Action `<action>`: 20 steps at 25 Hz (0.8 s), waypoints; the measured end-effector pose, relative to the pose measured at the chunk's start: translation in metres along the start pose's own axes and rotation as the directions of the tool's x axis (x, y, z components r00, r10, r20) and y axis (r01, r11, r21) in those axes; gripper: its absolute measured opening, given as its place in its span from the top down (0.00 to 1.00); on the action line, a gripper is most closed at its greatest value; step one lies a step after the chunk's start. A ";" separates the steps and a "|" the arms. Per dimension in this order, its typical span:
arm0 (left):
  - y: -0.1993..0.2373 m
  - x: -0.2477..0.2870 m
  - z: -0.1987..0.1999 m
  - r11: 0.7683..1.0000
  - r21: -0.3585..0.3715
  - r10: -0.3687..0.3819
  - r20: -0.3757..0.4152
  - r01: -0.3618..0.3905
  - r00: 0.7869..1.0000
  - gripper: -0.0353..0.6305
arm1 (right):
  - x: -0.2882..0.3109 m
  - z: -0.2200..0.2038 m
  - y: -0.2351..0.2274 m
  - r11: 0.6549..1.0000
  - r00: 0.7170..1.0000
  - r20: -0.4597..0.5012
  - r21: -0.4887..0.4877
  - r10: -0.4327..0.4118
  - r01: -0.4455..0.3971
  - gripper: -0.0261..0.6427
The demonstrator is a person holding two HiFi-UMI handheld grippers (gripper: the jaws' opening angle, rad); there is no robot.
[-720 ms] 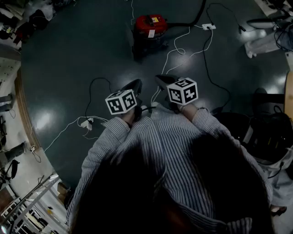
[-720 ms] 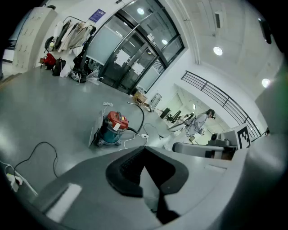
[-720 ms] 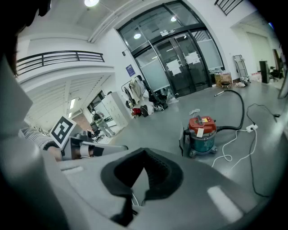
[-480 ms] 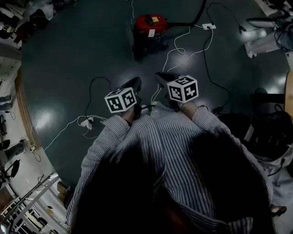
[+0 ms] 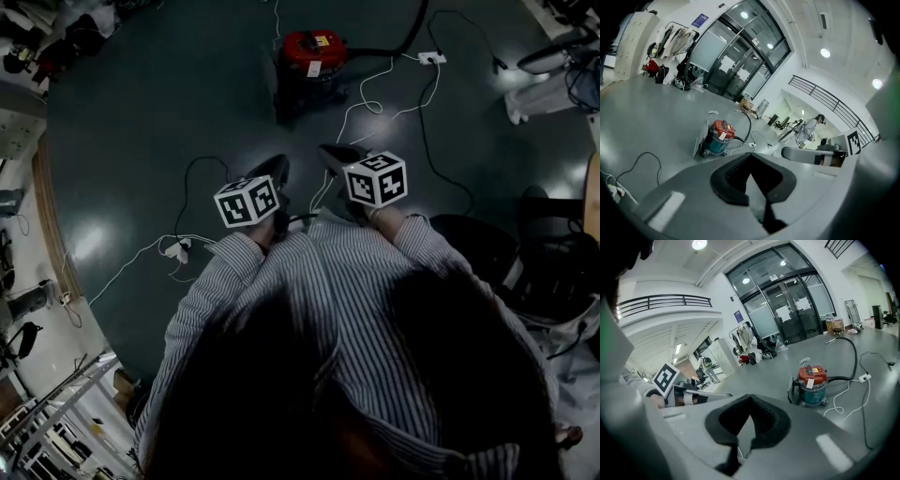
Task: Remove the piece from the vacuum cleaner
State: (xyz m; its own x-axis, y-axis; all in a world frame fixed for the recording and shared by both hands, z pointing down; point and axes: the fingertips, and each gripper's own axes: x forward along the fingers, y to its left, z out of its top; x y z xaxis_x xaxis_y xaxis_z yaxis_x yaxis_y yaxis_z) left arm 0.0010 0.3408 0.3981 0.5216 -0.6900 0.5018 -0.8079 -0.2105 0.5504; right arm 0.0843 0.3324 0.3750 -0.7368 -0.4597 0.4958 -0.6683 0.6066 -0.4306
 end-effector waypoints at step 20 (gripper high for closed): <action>0.015 0.049 -0.003 0.996 -0.020 0.083 -0.013 -0.083 0.996 0.94 | 0.013 -0.020 -0.078 0.990 0.995 -0.075 0.119 -0.067 0.076 0.96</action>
State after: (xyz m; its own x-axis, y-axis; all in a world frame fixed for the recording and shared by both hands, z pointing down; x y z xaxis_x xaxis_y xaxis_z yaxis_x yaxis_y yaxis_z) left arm 0.0157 0.3064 0.4330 0.4566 -0.6958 0.5543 -0.8428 -0.1387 0.5201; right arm 0.1292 0.2925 0.4302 -0.6806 -0.4496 0.5784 -0.7295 0.4887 -0.4786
